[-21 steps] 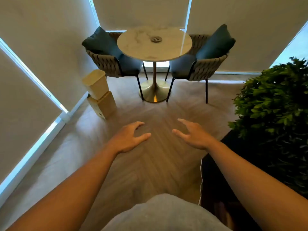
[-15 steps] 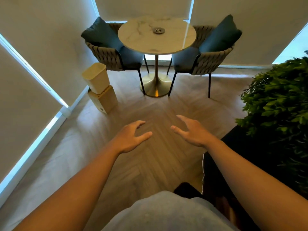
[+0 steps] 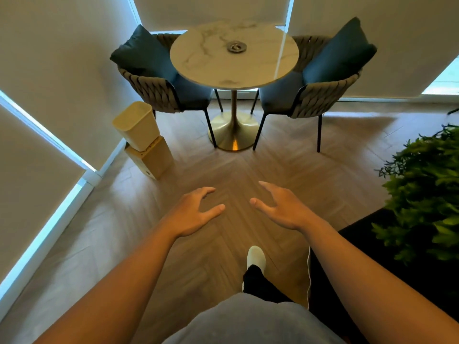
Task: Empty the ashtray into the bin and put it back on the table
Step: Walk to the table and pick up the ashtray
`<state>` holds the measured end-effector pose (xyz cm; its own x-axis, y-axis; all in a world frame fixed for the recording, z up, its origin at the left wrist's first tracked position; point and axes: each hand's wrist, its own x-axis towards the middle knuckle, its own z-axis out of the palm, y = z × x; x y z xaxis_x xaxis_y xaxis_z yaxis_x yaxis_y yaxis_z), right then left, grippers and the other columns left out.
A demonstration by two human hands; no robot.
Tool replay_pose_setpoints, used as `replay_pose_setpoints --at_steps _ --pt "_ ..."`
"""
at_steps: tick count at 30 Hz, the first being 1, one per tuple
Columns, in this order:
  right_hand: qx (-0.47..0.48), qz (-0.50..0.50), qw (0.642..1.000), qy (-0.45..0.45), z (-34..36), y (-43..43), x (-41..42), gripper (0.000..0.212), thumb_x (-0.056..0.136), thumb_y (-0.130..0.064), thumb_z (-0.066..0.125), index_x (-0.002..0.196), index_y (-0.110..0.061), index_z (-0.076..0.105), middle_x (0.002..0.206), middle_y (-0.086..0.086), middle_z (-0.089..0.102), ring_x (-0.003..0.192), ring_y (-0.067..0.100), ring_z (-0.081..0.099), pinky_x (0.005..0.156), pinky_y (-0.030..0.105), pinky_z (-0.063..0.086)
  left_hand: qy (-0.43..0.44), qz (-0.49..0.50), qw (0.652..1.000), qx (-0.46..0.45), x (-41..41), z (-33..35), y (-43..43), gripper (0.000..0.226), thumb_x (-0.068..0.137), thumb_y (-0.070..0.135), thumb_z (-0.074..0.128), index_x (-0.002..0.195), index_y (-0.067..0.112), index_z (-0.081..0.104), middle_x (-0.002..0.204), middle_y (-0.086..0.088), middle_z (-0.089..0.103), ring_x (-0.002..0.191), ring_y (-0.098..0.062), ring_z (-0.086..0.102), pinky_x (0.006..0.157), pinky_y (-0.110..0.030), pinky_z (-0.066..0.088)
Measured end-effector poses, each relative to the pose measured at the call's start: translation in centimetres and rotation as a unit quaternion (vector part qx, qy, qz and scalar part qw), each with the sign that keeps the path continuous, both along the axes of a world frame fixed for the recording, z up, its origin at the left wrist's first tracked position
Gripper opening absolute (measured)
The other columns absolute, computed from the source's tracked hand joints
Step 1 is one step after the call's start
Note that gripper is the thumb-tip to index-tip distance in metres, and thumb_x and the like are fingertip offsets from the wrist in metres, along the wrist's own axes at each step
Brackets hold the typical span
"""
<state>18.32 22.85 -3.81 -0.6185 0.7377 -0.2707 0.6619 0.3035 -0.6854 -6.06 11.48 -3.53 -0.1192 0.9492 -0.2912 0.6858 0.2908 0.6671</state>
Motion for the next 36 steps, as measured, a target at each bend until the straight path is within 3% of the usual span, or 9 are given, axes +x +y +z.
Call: replay_pose_setpoints --at_steps 6,17,22,26,32,36 --pt "0.009 0.021 1.000 -0.020 -0.8 9.6 -0.4 0.081 0.086 -0.064 0.048 0.150 -0.018 0.026 0.156 0.004 0.031 0.142 0.018 0.028 0.111 0.033 0.026 0.033 -0.011 0.999 -0.029 -1.8 0.0 9.1 0.080 0.079 0.075 0.049 0.144 0.030 0.036 0.151 0.002 0.040 0.136 -0.015 0.037 0.109 -0.042 0.036" --pt "0.019 0.035 0.999 -0.017 0.5 22.5 -2.8 0.084 0.085 -0.067 0.048 0.150 -0.020 0.026 0.156 0.003 0.031 0.142 0.020 0.028 0.109 0.033 0.026 0.029 0.008 1.000 0.001 -3.8 2.0 21.0 0.071 0.084 0.064 0.054 0.144 0.029 0.038 0.148 0.000 0.042 0.132 -0.016 0.039 0.104 -0.033 0.036" --pt "0.017 0.035 0.999 -0.013 0.4 28.1 -5.3 0.085 0.082 -0.072 0.045 0.150 -0.025 0.024 0.156 0.001 0.030 0.141 0.018 0.029 0.108 0.037 0.030 0.033 -0.004 0.999 0.006 -6.1 1.6 26.9 0.076 0.081 0.071 0.051 0.144 0.031 0.037 0.149 0.002 0.041 0.131 -0.016 0.040 0.105 -0.037 0.038" --pt "0.014 0.012 1.000 -0.014 0.0 33.3 -8.0 0.085 0.079 -0.075 0.044 0.148 -0.032 0.023 0.156 0.000 0.031 0.140 0.018 0.030 0.102 0.032 0.027 0.026 -0.012 1.000 0.011 -9.4 0.8 32.4 0.084 0.075 0.080 0.046 0.143 0.032 0.037 0.147 0.003 0.043 0.128 -0.014 0.043 0.104 -0.040 0.041" --pt "0.065 -0.001 0.998 -0.018 0.2 42.5 -14.4 0.088 0.077 -0.079 0.042 0.147 -0.027 0.030 0.152 0.001 0.039 0.135 0.017 0.038 0.101 0.028 0.031 0.039 -0.023 0.998 0.041 -16.0 0.4 41.9 0.082 0.074 0.081 0.044 0.142 0.035 0.037 0.147 0.004 0.044 0.130 -0.013 0.042 0.100 -0.030 0.036" --pt "0.079 -0.017 0.997 -0.018 0.2 47.2 -17.9 0.096 0.072 -0.083 0.042 0.147 -0.026 0.029 0.152 0.000 0.039 0.135 0.017 0.038 0.097 0.025 0.031 0.046 -0.042 0.997 0.043 -19.7 1.4 48.1 0.083 0.075 0.078 0.047 0.143 0.030 0.038 0.149 0.001 0.044 0.132 -0.017 0.042 0.102 -0.033 0.038"
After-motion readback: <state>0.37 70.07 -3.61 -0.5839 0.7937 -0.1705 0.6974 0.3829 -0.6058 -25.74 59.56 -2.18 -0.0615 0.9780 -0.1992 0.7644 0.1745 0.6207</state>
